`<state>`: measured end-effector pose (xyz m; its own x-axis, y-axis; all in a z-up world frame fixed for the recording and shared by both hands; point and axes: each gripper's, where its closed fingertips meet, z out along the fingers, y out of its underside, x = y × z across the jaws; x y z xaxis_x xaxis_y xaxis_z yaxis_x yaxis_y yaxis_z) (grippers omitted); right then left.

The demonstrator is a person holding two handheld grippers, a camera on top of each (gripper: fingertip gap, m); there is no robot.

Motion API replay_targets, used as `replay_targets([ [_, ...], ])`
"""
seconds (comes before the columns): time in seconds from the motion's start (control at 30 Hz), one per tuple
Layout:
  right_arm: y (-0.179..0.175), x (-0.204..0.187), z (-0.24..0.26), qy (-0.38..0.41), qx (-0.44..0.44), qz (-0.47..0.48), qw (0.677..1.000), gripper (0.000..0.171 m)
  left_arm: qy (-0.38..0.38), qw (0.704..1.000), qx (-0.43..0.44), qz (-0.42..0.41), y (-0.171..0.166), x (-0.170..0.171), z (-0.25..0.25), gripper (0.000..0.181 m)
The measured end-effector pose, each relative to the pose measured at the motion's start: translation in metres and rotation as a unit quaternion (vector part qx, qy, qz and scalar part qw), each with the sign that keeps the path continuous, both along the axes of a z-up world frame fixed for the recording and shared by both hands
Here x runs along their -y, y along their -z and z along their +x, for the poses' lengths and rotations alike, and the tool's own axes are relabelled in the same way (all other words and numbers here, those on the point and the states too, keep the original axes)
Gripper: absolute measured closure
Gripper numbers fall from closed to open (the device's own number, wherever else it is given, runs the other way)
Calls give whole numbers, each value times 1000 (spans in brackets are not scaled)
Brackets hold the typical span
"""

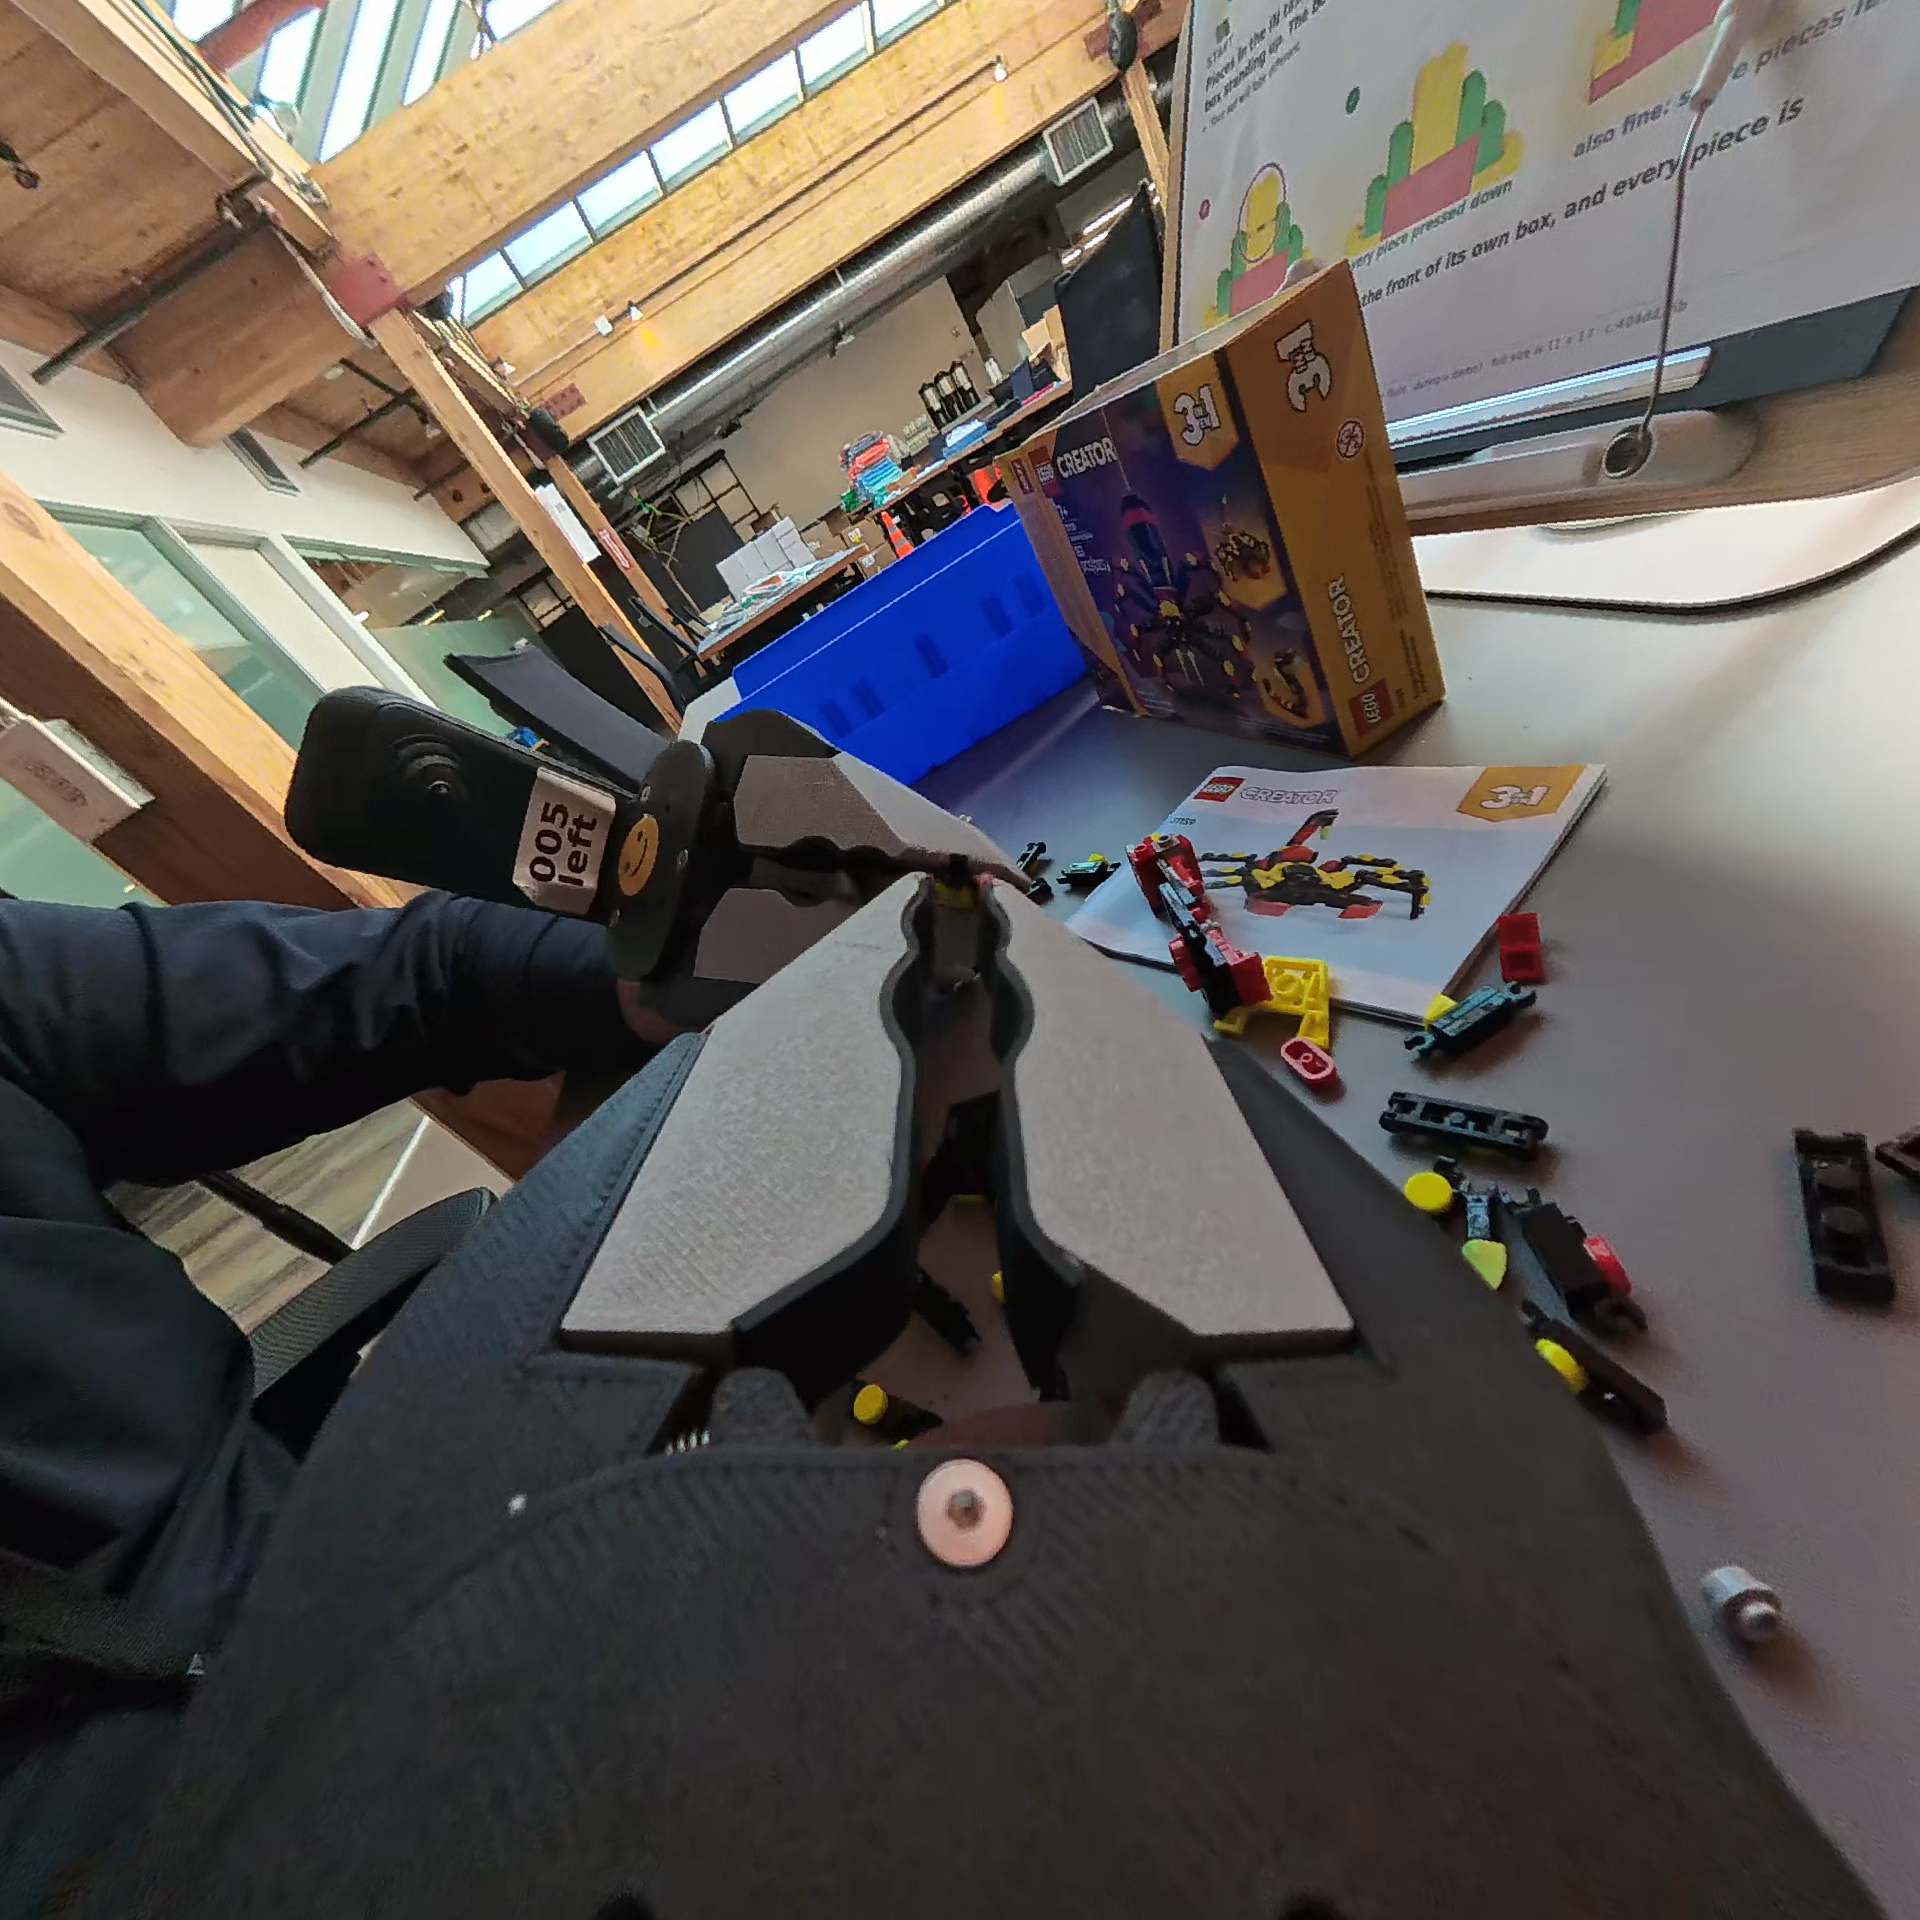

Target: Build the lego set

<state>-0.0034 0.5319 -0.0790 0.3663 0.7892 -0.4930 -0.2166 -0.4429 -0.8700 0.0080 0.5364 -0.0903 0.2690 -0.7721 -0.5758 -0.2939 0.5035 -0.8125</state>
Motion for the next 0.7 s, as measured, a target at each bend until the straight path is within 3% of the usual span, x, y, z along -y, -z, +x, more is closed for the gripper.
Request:
replay_targets([
  [0.17, 2, -4, 2, 13, -1, -12, 1000, 167, -40, 997, -39, 53, 3, -6, 1, 181],
  [0.7, 9, -9, 3, 46, 22, -24, 998, 167, -79, 992, -64, 69, 9, -9, 2, 181],
])
